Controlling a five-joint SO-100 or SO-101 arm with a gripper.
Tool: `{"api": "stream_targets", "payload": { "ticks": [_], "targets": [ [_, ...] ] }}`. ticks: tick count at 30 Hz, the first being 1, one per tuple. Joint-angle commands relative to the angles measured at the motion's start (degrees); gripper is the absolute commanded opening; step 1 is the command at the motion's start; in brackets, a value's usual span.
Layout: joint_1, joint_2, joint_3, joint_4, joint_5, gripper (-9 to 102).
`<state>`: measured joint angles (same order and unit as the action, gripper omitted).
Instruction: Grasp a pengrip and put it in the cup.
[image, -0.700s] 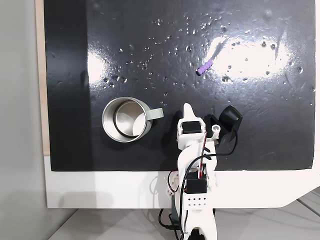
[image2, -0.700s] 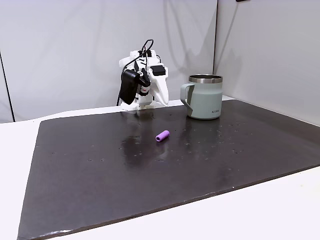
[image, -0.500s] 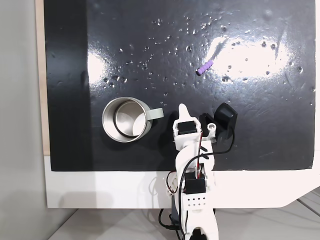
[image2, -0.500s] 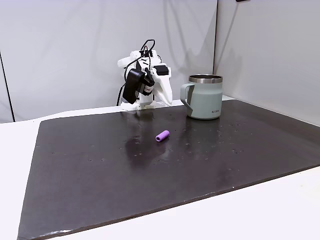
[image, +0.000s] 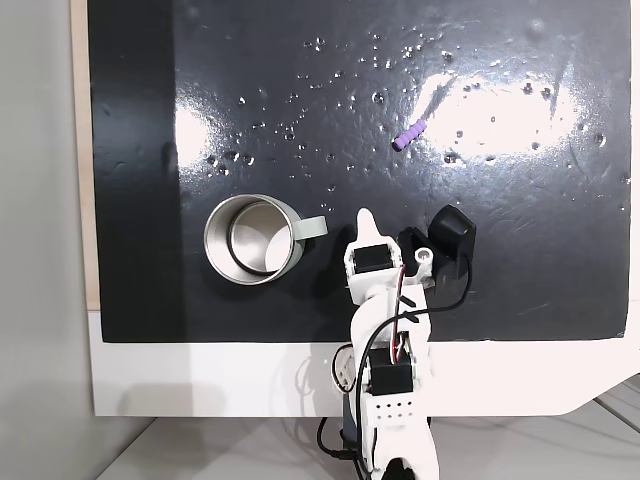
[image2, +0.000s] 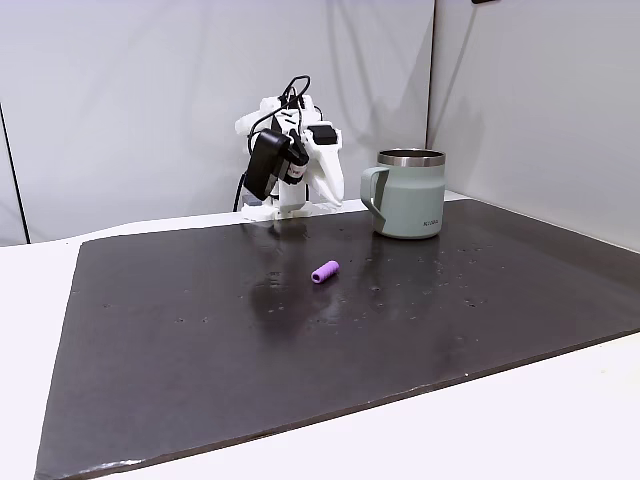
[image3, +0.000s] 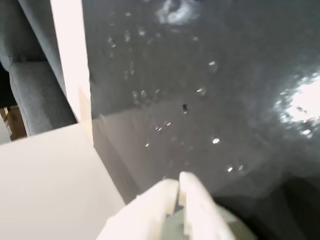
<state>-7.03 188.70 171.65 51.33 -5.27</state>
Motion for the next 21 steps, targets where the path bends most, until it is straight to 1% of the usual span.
{"api": "stream_targets", "payload": {
  "ticks": [1, 4, 7, 9, 15, 21],
  "targets": [
    [-1.0, -6.9, -13.4, 3.0, -2.5, 0],
    [0.5, -23.5, -27.2, 8.3, -6.0, 0],
    [5.3, -34.9, -37.9, 10.9, -6.9, 0],
    [7.2, -39.9, -42.5, 11.8, -9.3, 0],
    [9.2, -55.2, -57.8, 19.9, -18.2, 0],
    [9.5, -64.2, -68.6, 20.7, -26.4, 0]
  ]
}}
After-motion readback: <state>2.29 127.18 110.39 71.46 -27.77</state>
